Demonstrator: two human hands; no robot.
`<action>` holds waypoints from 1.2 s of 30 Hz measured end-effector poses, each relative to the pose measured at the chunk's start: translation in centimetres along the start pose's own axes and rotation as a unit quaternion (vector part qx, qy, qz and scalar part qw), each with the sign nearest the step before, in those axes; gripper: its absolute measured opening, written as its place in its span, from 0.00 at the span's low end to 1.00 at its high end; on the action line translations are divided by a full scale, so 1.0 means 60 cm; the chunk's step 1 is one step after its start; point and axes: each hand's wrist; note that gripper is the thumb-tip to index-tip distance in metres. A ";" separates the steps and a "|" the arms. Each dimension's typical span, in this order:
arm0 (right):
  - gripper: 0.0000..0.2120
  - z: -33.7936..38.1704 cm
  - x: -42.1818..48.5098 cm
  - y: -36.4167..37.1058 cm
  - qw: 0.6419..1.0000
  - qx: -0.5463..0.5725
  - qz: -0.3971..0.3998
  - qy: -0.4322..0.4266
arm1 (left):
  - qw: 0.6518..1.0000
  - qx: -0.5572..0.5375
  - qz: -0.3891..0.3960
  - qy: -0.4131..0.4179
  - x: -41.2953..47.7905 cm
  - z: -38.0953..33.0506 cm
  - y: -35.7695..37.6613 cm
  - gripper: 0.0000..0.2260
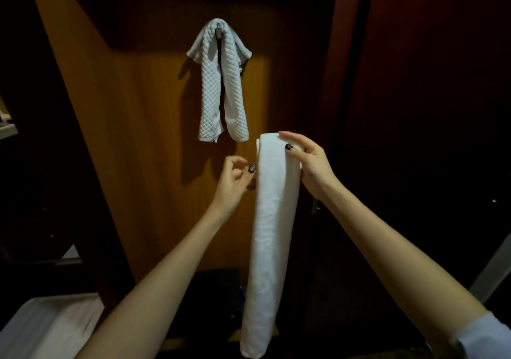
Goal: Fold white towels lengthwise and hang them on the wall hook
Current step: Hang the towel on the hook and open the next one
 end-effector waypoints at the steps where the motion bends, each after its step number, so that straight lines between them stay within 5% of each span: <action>1: 0.17 0.000 0.002 -0.003 1.000 -0.004 -0.006 0.008 | 1.000 0.011 0.006 -0.011 -0.010 0.016 0.001 0.06; 9: 0.17 0.017 0.010 -0.010 0.999 0.025 0.006 0.045 | 0.998 -0.038 0.015 -0.057 -0.036 0.062 0.006 0.14; 19: 0.19 0.065 0.042 -0.021 0.998 0.037 -0.034 0.046 | 0.995 0.024 -0.019 0.090 -0.020 0.035 0.048 0.07; 24: 0.19 0.085 0.048 -0.040 0.995 0.088 -0.031 0.046 | 0.991 -0.049 -0.015 0.120 -0.030 0.011 0.072 0.21; 36: 0.16 0.091 0.047 -0.080 0.987 0.130 -0.060 0.076 | 0.976 0.130 0.070 0.159 -0.044 0.029 0.082 0.24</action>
Point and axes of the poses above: each hand's wrist, its own x-axis towards the middle knuckle, its own y-axis out of the palm, z = x × y, and after that the axes turned 2 degrees about -x, right-handed
